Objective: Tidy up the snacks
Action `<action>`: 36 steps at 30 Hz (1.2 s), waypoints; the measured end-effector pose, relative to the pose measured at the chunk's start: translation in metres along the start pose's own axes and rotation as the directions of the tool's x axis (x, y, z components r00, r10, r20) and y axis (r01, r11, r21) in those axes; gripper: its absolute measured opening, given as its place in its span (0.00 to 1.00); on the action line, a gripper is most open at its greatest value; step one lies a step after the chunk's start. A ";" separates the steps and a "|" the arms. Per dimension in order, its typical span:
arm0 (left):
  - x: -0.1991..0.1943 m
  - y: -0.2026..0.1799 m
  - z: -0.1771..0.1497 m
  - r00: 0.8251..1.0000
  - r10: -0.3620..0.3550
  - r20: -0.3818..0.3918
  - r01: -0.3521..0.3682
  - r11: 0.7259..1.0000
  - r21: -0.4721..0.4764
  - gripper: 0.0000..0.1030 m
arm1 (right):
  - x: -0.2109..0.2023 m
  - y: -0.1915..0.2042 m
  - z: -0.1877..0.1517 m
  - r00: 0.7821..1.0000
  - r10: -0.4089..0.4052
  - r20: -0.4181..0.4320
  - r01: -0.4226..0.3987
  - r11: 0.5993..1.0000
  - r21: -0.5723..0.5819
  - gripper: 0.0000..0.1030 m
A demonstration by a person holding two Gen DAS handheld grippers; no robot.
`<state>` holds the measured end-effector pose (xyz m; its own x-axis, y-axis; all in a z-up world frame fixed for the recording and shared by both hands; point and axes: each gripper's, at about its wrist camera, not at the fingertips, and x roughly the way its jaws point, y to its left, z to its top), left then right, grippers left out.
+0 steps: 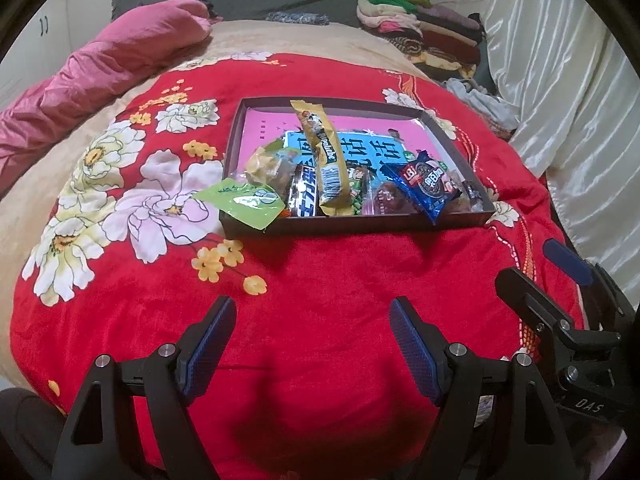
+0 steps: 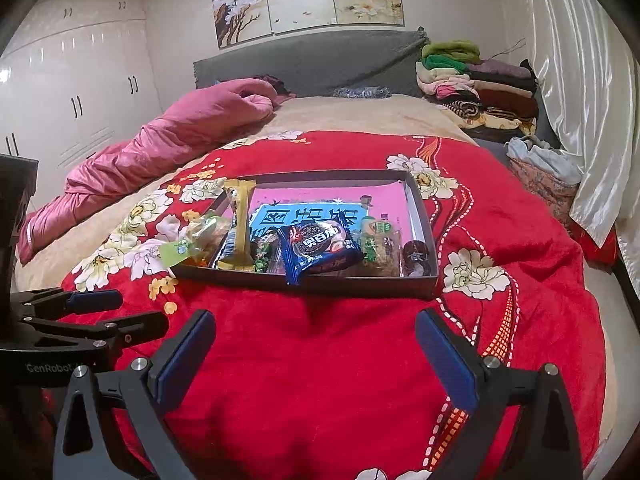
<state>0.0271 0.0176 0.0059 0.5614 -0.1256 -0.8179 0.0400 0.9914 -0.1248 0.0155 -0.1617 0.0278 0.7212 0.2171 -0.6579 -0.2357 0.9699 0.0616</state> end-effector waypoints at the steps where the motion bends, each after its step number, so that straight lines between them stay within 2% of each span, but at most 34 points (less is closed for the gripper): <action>1: 0.000 0.000 0.000 1.000 0.001 -0.001 -0.001 1.000 0.001 0.78 | 0.000 0.000 0.000 1.000 -0.002 -0.002 0.002 1.000 0.000 0.98; 25: 0.000 -0.002 0.001 1.000 0.018 0.002 -0.018 1.000 0.003 0.78 | 0.000 0.000 0.000 1.000 -0.001 -0.002 0.001 1.000 0.000 0.98; 36: 0.001 -0.005 0.000 1.000 -0.013 -0.008 0.013 1.000 0.005 0.78 | 0.000 0.000 -0.001 1.000 -0.002 -0.002 0.002 1.000 0.000 0.98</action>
<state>0.0273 0.0130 0.0054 0.5541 -0.1392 -0.8207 0.0520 0.9898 -0.1328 0.0156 -0.1621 0.0271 0.7203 0.2150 -0.6595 -0.2343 0.9703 0.0603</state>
